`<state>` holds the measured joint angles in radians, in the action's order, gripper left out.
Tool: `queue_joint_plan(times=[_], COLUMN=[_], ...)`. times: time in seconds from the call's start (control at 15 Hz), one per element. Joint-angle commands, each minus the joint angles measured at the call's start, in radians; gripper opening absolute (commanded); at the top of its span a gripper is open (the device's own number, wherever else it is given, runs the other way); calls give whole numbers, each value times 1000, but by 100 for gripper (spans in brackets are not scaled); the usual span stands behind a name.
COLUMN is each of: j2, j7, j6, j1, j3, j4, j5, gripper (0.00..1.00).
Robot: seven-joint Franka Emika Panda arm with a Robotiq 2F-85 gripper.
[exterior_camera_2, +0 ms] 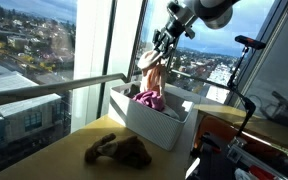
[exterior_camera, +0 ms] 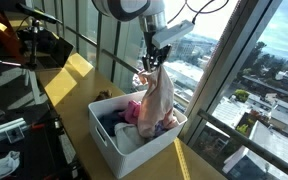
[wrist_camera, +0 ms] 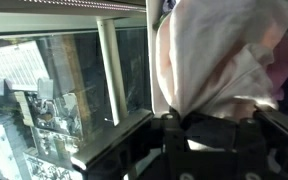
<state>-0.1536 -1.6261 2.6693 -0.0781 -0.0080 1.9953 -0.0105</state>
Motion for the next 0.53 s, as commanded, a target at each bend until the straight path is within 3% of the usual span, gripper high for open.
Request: queue_joint_plan(times=[0.0, 0.07, 0.13, 0.2, 0.47], j2=[-95, -127, -152, -169, -85], j7=[51, 67, 84, 96, 107], j6=[65, 69, 71, 64, 42], j1=[0, -1, -2, -3, -3], j3=[1, -2, -3, -1, 51], j4=[53, 59, 62, 62, 95], j5=[37, 55, 69, 82, 73], gripper=[0, 0, 25, 26, 54])
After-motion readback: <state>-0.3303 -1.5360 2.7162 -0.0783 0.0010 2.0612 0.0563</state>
